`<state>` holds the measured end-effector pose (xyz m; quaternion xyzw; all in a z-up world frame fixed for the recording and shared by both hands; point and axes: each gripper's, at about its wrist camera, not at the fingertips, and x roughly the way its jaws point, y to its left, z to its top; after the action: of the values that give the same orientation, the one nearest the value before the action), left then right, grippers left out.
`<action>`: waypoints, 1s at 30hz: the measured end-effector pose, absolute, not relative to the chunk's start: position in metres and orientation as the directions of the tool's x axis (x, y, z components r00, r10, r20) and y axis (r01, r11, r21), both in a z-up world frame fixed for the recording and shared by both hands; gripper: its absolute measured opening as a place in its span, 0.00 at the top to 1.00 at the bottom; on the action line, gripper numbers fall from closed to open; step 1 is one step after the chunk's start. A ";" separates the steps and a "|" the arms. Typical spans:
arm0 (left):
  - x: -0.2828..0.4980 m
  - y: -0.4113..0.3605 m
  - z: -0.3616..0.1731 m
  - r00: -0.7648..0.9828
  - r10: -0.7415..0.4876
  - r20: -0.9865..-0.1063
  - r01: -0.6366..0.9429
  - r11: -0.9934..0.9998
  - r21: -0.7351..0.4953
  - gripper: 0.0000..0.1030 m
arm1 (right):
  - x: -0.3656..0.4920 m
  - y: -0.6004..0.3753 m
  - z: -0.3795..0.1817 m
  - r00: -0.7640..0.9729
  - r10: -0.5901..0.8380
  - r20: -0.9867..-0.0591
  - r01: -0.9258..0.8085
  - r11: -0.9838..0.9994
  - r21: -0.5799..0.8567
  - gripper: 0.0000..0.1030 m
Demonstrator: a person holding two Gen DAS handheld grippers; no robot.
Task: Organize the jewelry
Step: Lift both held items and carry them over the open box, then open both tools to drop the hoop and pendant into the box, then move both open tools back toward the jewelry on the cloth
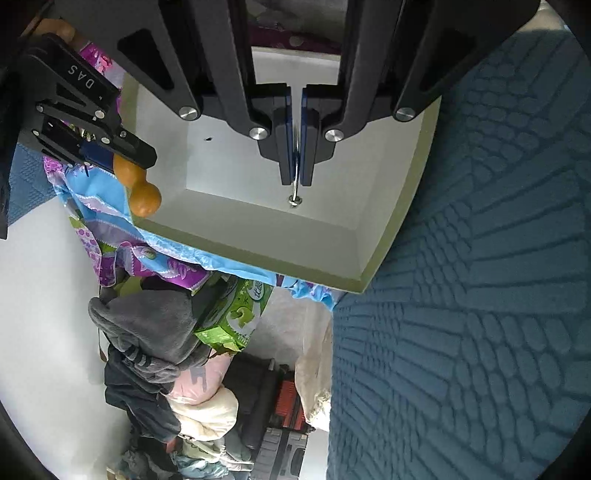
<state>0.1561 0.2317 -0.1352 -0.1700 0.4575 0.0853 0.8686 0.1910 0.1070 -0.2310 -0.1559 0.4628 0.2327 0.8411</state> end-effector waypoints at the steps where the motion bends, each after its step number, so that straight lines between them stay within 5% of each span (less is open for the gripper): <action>1: 0.155 0.232 -0.136 0.567 -0.007 -0.824 -0.302 0.929 -0.216 0.98 | 0.191 0.107 -0.232 0.462 0.246 -0.852 -0.536 0.843 -0.047 0.73; 11: 0.150 0.231 -0.121 0.568 0.009 -0.823 -0.314 0.927 -0.207 0.96 | 0.190 0.103 -0.216 0.457 0.271 -0.847 -0.538 0.843 -0.021 0.65; 12: 0.149 0.231 -0.117 0.572 0.011 -0.821 -0.318 0.925 -0.209 0.94 | 0.188 0.101 -0.212 0.464 0.274 -0.843 -0.538 0.843 -0.022 0.65; 14: 0.145 0.230 -0.106 0.584 0.020 -0.812 -0.324 0.922 -0.211 0.68 | 0.185 0.097 -0.201 0.476 0.282 -0.833 -0.535 0.845 -0.019 0.65; 16: 0.142 0.227 -0.093 0.605 0.040 -0.795 -0.325 0.924 -0.201 0.62 | 0.182 0.092 -0.188 0.488 0.293 -0.822 -0.532 0.847 -0.014 0.65; 30: 0.124 0.183 0.013 0.747 0.045 -0.663 -0.240 0.949 -0.205 0.61 | 0.150 0.041 -0.077 0.638 0.343 -0.689 -0.507 0.861 -0.041 0.65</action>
<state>0.1244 0.1827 0.0133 -0.1401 0.3472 0.0771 0.9241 0.1500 0.0413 -0.0767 -0.1161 0.3534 0.2365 0.8976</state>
